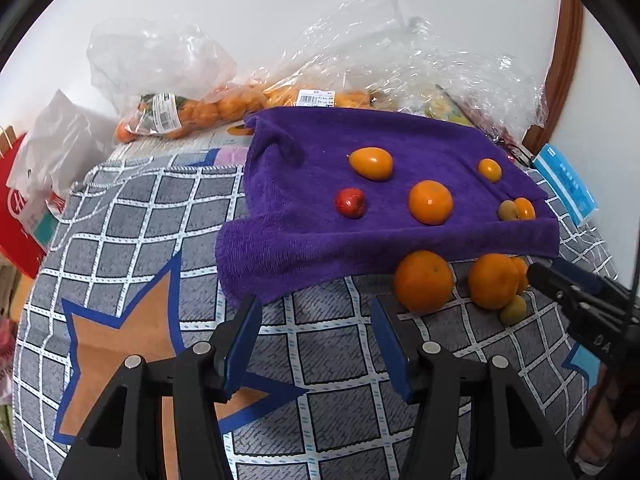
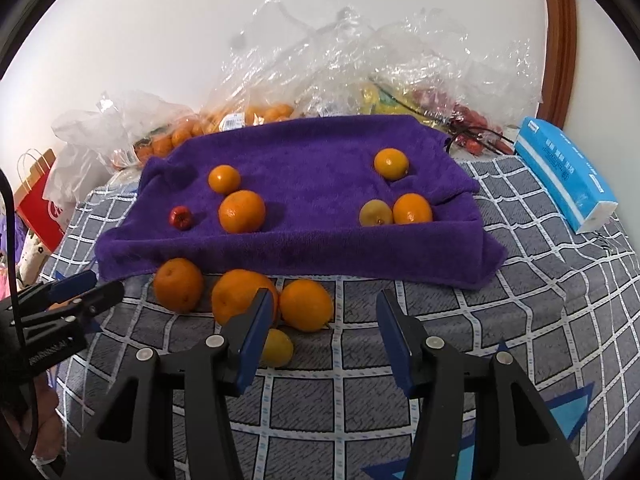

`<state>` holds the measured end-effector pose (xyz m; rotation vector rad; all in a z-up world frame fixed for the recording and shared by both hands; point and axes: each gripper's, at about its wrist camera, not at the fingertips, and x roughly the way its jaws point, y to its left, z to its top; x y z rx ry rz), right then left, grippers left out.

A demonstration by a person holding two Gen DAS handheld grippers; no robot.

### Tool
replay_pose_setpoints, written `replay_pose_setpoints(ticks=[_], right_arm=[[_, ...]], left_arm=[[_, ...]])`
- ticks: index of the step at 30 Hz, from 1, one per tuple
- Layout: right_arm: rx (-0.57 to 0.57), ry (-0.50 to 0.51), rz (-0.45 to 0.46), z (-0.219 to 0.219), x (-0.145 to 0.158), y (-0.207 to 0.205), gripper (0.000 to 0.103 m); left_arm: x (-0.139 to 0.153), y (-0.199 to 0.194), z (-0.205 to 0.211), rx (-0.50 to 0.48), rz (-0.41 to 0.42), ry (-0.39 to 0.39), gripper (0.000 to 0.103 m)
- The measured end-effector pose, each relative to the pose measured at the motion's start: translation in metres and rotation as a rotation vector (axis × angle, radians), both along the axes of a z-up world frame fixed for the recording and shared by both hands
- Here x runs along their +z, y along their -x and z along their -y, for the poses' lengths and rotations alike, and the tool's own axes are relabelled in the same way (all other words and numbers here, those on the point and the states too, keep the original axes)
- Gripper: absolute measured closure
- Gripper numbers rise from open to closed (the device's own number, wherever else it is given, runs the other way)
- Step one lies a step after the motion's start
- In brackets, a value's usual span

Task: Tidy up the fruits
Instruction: 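Withdraw both tools back from the towel, then grasp a large orange beside the towel with the right tool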

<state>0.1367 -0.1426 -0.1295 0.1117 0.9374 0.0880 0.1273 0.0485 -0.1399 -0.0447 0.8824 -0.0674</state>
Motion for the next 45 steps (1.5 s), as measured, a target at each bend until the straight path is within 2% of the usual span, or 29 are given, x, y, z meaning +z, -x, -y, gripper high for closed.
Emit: replay_pose_setpoints(ticks=[4,12,19,25,27,28,29,33,39,45], right_arm=[[0.002,0.007,-0.031,0.001,-0.01,-0.005,0.05],[0.009,-0.001,-0.02,-0.002,-0.012,-0.01,0.049],[0.013,0.002,-0.019,-0.001,-0.014,-0.014,0.044],[0.027,0.006,-0.017,-0.001,-0.013,-0.01,0.044],[0.04,0.001,-0.004,-0.001,-0.012,-0.006,0.049],[0.045,0.002,0.005,-0.001,-0.011,-0.005,0.057],[0.05,0.011,0.014,-0.002,-0.009,-0.003,0.06],[0.073,0.042,0.022,-0.007,-0.008,-0.001,0.063],[0.07,0.017,0.006,-0.005,-0.01,-0.001,0.063],[0.071,0.014,-0.003,0.0,-0.011,-0.001,0.056]], left_arm=[[0.001,0.002,0.002,-0.004,0.014,-0.006,0.048],[0.0,0.0,0.001,0.01,0.006,-0.013,0.047],[-0.002,-0.004,-0.008,0.039,-0.005,0.008,0.047],[-0.005,-0.006,-0.008,0.038,-0.01,0.027,0.047],[-0.005,-0.006,-0.008,0.037,-0.007,0.029,0.047],[-0.005,-0.006,-0.008,0.037,-0.005,0.029,0.047],[-0.006,-0.006,-0.008,0.038,-0.004,0.029,0.047],[-0.007,-0.007,-0.009,0.042,-0.011,0.028,0.047],[-0.01,-0.009,-0.012,0.054,-0.018,0.028,0.047],[-0.011,-0.011,-0.012,0.053,-0.019,0.025,0.047]])
